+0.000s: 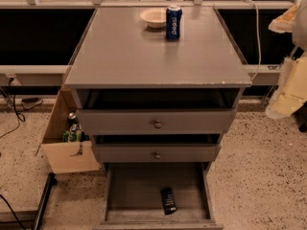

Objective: Close bottom drawer

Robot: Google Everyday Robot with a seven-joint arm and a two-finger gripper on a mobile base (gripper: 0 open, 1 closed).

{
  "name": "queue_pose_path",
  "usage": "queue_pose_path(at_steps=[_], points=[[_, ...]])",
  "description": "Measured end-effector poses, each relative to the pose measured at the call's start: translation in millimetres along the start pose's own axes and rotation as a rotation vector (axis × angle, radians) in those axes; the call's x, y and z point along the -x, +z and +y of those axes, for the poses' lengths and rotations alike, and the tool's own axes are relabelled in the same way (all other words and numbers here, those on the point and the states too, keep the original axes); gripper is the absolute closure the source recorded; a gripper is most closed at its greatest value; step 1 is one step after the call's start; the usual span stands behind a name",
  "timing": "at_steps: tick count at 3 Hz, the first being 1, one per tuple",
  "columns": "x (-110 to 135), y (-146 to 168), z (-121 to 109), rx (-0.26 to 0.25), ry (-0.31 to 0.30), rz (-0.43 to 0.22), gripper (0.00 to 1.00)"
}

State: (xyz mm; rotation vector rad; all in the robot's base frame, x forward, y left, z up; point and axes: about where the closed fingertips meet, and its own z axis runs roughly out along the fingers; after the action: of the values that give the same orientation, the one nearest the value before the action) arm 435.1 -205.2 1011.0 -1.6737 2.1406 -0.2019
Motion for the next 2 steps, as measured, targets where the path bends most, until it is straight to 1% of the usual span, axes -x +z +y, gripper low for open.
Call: queue_pose_path(at_steps=[1,2], points=[[0.0,0.0,0.0,0.0,0.0,0.0,0.0],[0.3,-0.7,0.1,-0.002,0.0,0.0,0.26]])
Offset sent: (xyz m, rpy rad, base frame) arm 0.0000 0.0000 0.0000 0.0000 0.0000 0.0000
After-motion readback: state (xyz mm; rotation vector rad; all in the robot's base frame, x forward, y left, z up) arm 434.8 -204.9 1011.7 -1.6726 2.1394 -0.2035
